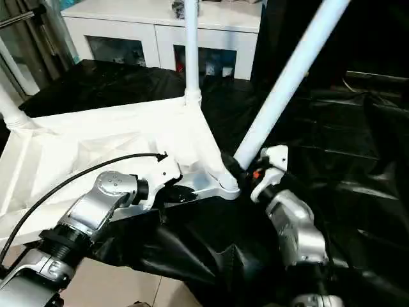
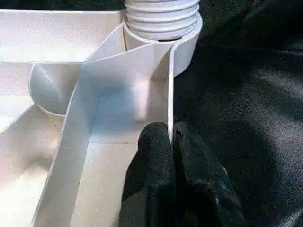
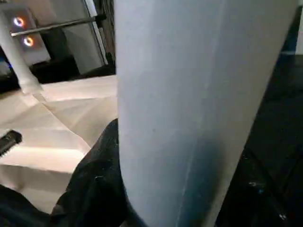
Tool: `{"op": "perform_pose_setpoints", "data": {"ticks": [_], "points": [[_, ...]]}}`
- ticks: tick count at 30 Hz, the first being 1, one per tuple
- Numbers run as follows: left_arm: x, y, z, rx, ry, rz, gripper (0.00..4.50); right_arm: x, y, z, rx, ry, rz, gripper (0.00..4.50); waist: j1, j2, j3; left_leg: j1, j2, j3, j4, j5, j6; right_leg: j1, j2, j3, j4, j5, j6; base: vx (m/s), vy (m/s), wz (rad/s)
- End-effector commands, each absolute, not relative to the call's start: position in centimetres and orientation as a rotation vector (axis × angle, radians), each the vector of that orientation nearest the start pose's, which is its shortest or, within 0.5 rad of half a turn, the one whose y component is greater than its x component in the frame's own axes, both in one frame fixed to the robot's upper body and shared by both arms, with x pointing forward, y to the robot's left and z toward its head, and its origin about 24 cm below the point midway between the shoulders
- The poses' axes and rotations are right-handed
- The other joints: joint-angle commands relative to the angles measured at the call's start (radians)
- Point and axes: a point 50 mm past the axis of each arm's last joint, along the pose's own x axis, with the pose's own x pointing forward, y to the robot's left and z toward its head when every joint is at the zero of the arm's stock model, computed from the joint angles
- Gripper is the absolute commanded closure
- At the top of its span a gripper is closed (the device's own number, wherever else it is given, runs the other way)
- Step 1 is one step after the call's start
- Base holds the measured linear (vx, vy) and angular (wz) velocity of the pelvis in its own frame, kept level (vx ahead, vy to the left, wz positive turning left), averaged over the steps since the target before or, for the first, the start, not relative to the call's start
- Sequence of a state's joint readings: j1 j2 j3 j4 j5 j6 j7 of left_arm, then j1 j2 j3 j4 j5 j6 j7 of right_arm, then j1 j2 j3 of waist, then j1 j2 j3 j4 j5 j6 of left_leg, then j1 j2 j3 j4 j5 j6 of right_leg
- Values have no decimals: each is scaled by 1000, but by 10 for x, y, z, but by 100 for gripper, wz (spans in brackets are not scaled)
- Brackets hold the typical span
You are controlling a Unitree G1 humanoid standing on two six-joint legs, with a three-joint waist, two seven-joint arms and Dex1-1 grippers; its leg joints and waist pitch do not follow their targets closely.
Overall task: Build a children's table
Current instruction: Insert table leg to table base
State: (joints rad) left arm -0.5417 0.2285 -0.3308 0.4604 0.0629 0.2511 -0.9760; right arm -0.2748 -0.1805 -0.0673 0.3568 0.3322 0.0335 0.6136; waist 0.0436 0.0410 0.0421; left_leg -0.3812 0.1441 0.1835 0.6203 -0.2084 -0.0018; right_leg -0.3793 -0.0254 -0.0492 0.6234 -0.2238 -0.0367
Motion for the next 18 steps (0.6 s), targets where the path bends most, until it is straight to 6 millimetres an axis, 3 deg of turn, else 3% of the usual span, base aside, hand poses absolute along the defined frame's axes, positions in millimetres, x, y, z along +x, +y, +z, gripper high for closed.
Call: {"op": "perform_pose_setpoints", "data": {"ticks": [1,11,12,14,17,18], "points": [[310,93,34,371,474,-1175,450,287,-167,20,141,158,532,260,-1,-12,-50,16,98,-45,-77,-125,68,41,-140,65,-88,-134,-207,0,0,0],[310,89,32,381,470,-1175,450,291,-162,19,107,103,539,260,-5,-16,-43,17,100,-46,-83,-178,57,35,-142,66,-98,-229,-194,0,0,0],[311,89,32,381,469,-1174,450,291,-162,19,120,97,535,260,-10,-21,-36,21,100,-47,-87,-225,44,32,-145,68,-109,-312,-184,0,0,0],[311,89,32,381,467,-1170,450,291,-162,18,195,89,507,260,-12,-19,-33,27,102,-52,-91,-268,29,29,-146,70,-114,-384,-172,0,0,0],[312,90,32,382,465,-1164,450,293,-168,16,334,81,434,260,-16,-21,-34,30,106,-57,-99,-294,18,31,-147,71,-114,-384,-174,0,0,0],[312,90,32,382,464,-1162,450,293,-171,16,352,79,422,260,-16,-19,-37,26,108,-55,-103,-261,21,34,-145,70,-109,-313,-184,0,0,0]]}}
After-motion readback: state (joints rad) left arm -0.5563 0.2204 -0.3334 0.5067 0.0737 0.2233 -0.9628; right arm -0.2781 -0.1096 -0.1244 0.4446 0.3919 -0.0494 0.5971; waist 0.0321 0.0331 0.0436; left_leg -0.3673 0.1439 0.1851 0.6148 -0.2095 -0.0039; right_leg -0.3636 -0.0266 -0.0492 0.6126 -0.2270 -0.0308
